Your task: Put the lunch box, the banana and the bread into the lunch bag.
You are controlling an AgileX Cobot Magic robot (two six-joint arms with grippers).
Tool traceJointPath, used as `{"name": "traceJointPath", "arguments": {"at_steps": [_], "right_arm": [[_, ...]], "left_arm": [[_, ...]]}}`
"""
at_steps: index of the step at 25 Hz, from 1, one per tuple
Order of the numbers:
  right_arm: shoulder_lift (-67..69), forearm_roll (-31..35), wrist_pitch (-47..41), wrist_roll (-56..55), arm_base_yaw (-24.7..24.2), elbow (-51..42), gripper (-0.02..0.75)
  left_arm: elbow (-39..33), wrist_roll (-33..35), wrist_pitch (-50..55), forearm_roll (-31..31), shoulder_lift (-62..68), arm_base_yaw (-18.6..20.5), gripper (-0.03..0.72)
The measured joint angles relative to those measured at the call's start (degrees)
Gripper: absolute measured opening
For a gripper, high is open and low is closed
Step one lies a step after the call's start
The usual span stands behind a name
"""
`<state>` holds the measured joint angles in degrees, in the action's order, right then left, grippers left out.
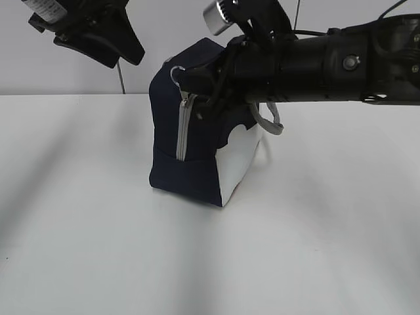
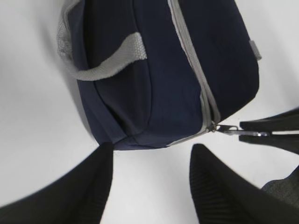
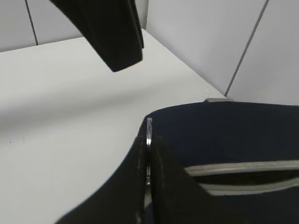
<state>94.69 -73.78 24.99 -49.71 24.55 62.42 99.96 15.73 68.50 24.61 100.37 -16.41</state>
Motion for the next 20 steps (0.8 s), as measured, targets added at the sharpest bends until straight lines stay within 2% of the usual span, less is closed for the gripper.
{"name": "traceJointPath", "arguments": {"at_steps": [5, 12, 20], "right_arm": [[0.0, -0.2, -2.0, -2.4, 0.0, 0.7, -0.016], [0.0, -0.2, -6.3, -3.3, 0.0, 2.5, -0.016], [0.0, 0.4, -10.0, -3.6, 0.0, 3.8, -0.016]], "left_arm": [[0.0, 2.0, -0.5, 0.8, 0.2, 1.0, 0.379], [0.0, 7.0, -0.4, 6.2, 3.1, 1.0, 0.379], [0.0, 10.6, -0.4, 8.4, 4.6, 1.0, 0.379]]}}
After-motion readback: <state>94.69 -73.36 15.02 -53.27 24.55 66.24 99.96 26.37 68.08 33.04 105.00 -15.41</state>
